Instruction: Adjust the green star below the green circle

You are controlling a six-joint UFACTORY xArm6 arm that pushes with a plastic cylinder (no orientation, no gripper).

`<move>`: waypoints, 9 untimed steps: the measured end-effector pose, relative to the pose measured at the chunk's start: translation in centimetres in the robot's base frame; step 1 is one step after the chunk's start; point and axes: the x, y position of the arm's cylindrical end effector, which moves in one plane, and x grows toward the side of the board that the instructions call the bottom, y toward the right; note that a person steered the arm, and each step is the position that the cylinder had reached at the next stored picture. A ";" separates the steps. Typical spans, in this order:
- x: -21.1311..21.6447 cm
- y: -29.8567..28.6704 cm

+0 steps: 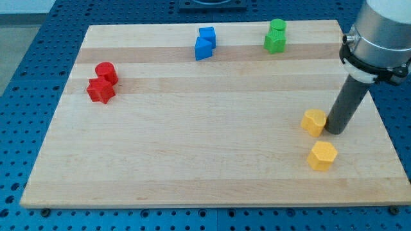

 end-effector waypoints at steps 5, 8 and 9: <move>-15.0 -8.8; -23.4 -10.8; -23.4 -8.7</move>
